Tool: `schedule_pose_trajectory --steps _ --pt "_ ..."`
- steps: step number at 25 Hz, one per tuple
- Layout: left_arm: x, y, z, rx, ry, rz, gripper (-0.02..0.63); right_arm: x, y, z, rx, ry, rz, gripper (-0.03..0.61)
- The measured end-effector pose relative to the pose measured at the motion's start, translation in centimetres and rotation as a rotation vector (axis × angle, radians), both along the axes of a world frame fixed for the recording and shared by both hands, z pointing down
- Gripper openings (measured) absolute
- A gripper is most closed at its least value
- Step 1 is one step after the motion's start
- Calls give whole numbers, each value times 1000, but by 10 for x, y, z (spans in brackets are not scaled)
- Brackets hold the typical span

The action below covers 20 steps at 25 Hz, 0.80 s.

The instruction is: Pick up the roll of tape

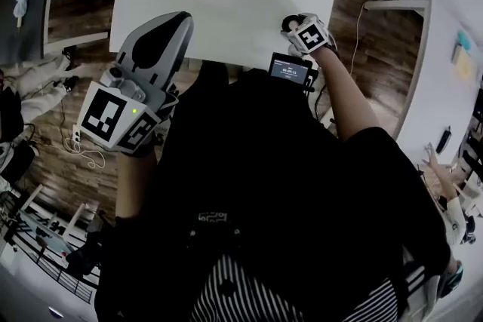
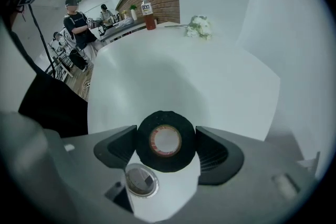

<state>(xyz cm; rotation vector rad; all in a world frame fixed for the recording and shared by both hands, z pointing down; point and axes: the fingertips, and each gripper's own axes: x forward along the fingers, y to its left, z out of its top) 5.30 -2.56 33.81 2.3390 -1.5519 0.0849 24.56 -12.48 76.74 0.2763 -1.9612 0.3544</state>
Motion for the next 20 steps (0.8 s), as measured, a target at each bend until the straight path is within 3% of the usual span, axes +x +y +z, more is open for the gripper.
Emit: schedule_pose_trajectory --steps 3,6,12,20 --pt "-7 -16 41 -22 -7 54 8 -6 6 40 -17 3 27 347" --pt "5 -34 55 -35 -8 117 8 7 6 49 -38 -18 86 345" --pt "44 -45 52 -37 0 218 8 47 10 30 -99 -97 200 345" --pt "77 -40 56 -29 10 259 8 61 19 -16 -185 -265 303 345"
